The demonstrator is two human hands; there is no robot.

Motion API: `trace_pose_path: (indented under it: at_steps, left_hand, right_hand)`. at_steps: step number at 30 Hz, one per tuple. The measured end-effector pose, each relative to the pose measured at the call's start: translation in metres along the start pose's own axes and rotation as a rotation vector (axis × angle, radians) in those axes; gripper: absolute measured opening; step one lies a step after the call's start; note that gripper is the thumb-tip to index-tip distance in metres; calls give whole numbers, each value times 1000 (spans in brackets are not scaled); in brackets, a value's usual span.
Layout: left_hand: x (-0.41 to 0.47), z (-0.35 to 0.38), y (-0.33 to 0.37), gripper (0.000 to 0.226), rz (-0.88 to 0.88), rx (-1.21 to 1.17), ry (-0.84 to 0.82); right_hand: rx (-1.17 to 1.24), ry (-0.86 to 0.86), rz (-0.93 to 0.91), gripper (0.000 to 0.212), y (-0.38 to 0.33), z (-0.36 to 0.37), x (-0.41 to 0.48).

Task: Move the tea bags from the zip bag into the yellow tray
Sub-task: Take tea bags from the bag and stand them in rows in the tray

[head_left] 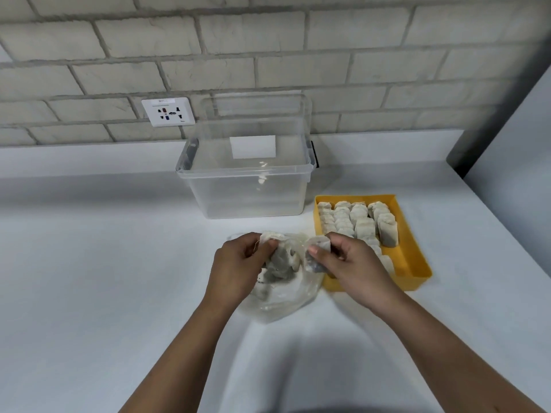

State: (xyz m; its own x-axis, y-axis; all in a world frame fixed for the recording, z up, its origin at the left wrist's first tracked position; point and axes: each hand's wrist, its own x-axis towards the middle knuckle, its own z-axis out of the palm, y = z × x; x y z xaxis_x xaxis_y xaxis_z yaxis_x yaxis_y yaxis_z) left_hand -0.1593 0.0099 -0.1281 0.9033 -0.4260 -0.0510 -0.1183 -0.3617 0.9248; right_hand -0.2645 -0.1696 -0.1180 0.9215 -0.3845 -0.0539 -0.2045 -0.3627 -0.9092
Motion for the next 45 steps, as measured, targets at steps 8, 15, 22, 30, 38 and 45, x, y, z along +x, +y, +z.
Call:
trace_pose_path:
  at_steps: [8,15,22,30,38,45]
  left_hand:
    - [2,58,28,34,52,47,-30]
    - [11,104,44,35,43,12,-88]
    - [23,131,44,42,46,46,-107]
    - [37,144,38,36,15,41,-111]
    - [38,145,39,22,-53,-76,-132]
    - [42,145,41,23,-166,-264,-141]
  right_hand:
    - [-275,176,-8,5,32,-70,-7]
    - [-729,115,-25,20,58,-135,8]
    - [-1014,32,38,25,78,-139,39]
    - [-1099,79,-41,14,78,-147,74]
    - [-1142,87,-2,20,90,-143,91]
    - [-673,296,-135,16,76,-137,61]
